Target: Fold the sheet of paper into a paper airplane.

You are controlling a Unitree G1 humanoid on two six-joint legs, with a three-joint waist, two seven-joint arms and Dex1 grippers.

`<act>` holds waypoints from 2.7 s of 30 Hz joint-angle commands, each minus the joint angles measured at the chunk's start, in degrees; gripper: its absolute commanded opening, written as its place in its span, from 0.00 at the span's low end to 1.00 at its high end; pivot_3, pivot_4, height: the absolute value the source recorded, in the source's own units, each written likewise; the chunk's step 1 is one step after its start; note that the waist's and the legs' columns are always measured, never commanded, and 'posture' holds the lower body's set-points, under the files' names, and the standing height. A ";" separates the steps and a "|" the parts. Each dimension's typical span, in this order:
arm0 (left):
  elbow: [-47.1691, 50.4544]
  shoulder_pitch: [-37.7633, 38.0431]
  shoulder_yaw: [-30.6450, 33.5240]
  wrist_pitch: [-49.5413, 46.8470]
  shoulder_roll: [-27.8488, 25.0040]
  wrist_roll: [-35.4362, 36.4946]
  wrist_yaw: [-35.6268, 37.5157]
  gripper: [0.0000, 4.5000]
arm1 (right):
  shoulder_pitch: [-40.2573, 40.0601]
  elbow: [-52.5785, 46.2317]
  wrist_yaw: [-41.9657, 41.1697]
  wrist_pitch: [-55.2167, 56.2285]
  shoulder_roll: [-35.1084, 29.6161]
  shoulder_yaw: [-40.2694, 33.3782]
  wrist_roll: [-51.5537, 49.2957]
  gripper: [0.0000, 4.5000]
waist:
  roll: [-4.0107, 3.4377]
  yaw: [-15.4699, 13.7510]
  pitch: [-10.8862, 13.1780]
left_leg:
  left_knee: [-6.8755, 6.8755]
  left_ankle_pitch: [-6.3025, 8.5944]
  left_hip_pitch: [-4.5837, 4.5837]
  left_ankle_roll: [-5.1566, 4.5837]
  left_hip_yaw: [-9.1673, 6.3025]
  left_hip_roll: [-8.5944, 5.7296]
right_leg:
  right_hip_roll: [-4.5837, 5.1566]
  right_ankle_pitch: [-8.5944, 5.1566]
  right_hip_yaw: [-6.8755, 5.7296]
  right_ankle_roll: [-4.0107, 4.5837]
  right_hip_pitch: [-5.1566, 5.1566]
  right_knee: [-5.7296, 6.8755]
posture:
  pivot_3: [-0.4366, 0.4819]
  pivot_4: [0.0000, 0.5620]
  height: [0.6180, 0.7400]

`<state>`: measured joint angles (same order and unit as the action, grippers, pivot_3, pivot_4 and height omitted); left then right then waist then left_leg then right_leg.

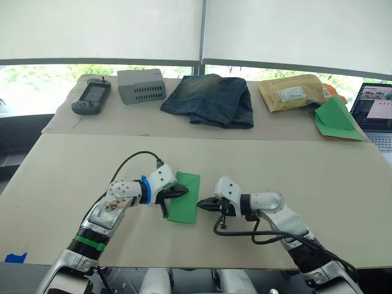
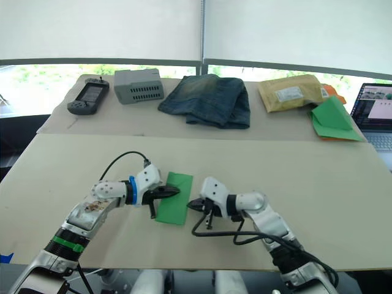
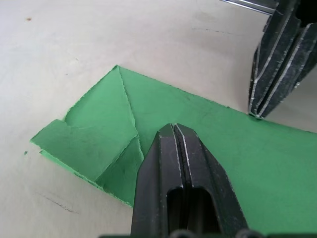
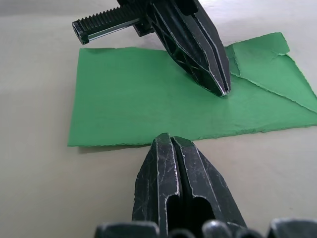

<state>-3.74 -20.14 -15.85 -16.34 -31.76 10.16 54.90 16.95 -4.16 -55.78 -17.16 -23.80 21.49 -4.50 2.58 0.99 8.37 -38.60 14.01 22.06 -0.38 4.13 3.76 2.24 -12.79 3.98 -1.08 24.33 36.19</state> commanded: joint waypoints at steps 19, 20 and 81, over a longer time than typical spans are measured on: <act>-1.65 1.94 -2.15 -0.96 0.15 -2.65 0.55 0.00 | 3.89 -5.70 4.42 -10.63 0.29 1.82 1.45 0.01 | -0.02 -0.22 0.01 | 0.24 0.00 0.10 0.00 0.00 -0.01 | -0.01 0.02 -0.01 -0.02 0.12 -0.11 | 0.48 0.27 0.95; -1.64 1.93 -2.24 -0.92 0.15 -2.68 0.64 0.00 | 2.75 -6.05 4.25 -10.94 0.33 2.15 1.12 0.01 | -0.01 -0.23 0.01 | 0.25 0.00 0.09 0.00 -0.01 -0.01 | -0.01 0.01 -0.02 -0.02 0.11 -0.11 | 0.48 0.27 0.95; 11.87 3.46 16.17 -13.42 -8.56 15.00 8.69 0.00 | -0.65 -31.23 17.32 -35.07 -7.12 -3.91 -19.54 0.97 | 0.07 -0.11 0.14 | 0.34 0.00 0.96 0.00 -0.25 -0.07 | 0.01 0.08 -0.17 -0.14 0.93 -0.10 | 0.48 0.27 0.95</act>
<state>6.11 -16.84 -0.96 -28.65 -39.65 23.49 63.82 15.57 -33.99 -37.44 -54.82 -30.60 17.36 -24.38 2.65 0.88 8.51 -38.27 14.00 23.01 -0.38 3.88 3.69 2.25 -12.70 3.82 -1.22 25.25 36.08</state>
